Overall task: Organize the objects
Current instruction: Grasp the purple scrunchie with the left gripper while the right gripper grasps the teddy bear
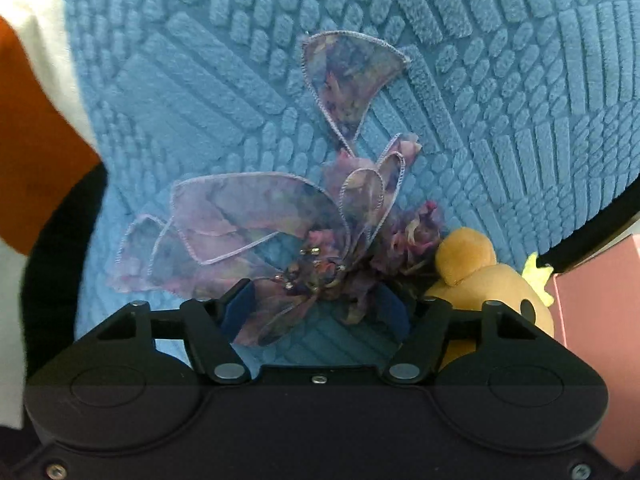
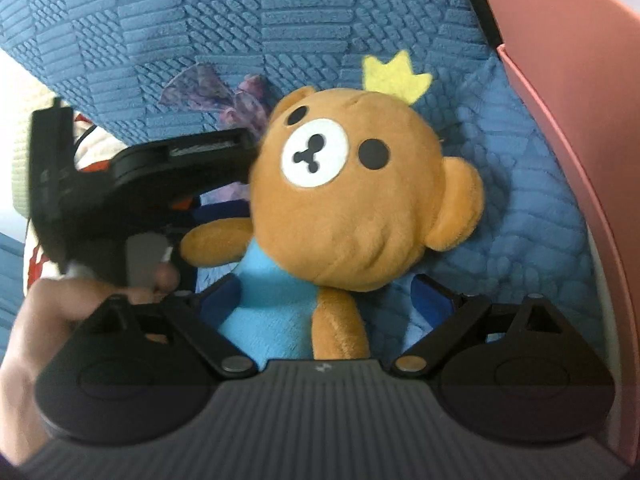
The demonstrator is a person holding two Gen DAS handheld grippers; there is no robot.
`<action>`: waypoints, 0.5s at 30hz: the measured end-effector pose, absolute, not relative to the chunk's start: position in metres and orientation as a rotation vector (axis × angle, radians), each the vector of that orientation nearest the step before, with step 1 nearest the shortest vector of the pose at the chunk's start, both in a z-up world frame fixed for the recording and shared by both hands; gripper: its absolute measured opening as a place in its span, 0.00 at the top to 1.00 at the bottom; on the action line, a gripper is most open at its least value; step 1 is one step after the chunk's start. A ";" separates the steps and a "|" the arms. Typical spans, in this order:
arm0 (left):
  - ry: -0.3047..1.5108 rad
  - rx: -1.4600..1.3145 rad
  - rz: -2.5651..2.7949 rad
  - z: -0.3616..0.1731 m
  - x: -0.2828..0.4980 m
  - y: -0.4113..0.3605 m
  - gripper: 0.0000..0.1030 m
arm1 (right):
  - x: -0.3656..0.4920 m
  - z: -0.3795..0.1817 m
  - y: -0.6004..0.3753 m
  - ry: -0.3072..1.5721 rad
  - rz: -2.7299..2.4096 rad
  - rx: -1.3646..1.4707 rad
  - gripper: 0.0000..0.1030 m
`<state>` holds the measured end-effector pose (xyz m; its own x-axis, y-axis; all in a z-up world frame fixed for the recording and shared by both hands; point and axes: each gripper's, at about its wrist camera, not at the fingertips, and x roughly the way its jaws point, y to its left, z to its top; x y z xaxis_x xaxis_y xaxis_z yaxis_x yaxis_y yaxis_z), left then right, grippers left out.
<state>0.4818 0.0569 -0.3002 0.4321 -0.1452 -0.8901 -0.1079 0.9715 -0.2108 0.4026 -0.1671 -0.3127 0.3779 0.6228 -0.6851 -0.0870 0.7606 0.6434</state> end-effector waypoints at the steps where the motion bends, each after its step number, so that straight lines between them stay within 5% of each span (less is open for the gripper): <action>1: 1.127 -0.249 -0.026 -0.301 0.483 0.057 0.40 | 0.402 -0.312 -0.167 1.098 0.497 0.579 0.20; 5: 1.132 -0.250 -0.039 -0.304 0.488 0.058 0.47 | 0.405 -0.314 -0.168 1.117 0.521 0.625 0.28; 10: 1.130 -0.262 -0.054 -0.307 0.489 0.059 0.62 | 0.410 -0.313 -0.163 1.124 0.553 0.647 0.50; 15: 1.114 -0.275 -0.047 -0.305 0.488 0.063 0.70 | 0.405 -0.299 -0.155 1.071 0.558 0.535 0.57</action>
<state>0.4879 0.0631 -0.3052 0.4440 -0.1745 -0.8789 -0.0993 0.9652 -0.2418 0.4046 -0.1553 -0.2992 0.3710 0.6569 -0.6564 -0.1624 0.7418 0.6506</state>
